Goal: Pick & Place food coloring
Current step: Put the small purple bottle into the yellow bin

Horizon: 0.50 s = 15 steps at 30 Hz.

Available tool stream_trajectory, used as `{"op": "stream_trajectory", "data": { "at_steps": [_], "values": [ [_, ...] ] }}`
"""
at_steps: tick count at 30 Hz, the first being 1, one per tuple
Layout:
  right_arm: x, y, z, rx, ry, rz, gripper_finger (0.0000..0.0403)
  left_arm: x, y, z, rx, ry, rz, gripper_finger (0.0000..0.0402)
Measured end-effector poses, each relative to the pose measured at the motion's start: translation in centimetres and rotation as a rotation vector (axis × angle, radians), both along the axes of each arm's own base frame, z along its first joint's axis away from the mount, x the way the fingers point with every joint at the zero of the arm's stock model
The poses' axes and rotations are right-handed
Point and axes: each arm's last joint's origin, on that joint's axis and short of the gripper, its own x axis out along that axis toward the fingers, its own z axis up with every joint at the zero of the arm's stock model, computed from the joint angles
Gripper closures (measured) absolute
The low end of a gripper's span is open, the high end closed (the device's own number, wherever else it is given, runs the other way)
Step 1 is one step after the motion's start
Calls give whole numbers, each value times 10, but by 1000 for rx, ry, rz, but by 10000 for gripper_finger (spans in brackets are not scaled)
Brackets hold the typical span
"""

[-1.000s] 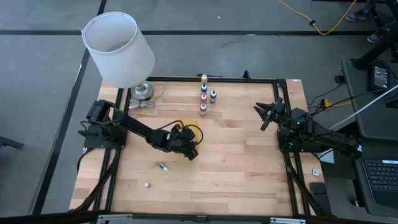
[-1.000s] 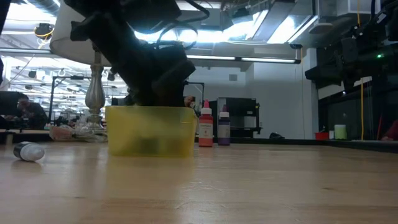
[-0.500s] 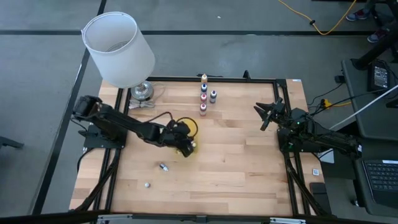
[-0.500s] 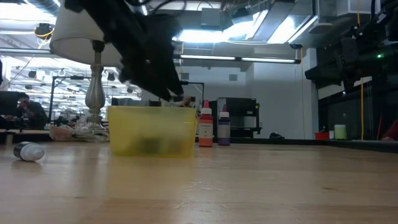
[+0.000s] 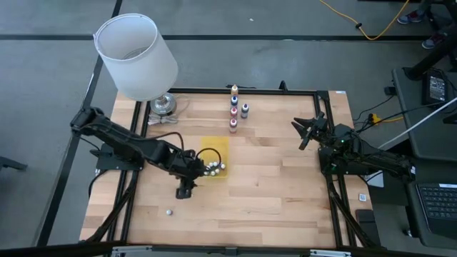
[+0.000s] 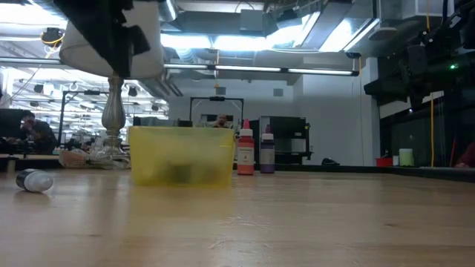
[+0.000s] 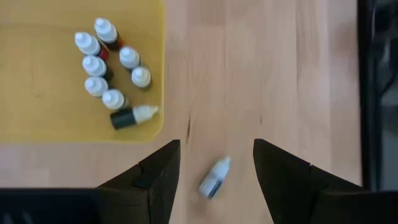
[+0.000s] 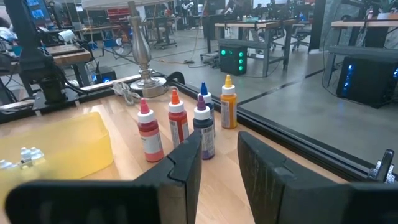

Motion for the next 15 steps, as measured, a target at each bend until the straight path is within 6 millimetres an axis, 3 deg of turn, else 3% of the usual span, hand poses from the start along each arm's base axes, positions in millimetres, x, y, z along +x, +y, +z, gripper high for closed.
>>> {"op": "stream_trajectory", "data": {
  "at_steps": [6,15],
  "values": [
    [0,0,0,-1,0,0,297,5,-3,10,110,137,-185,203],
    [0,0,0,-2,1,0,297,36,-27,-13,210,378,-464,203]
  ]
}}
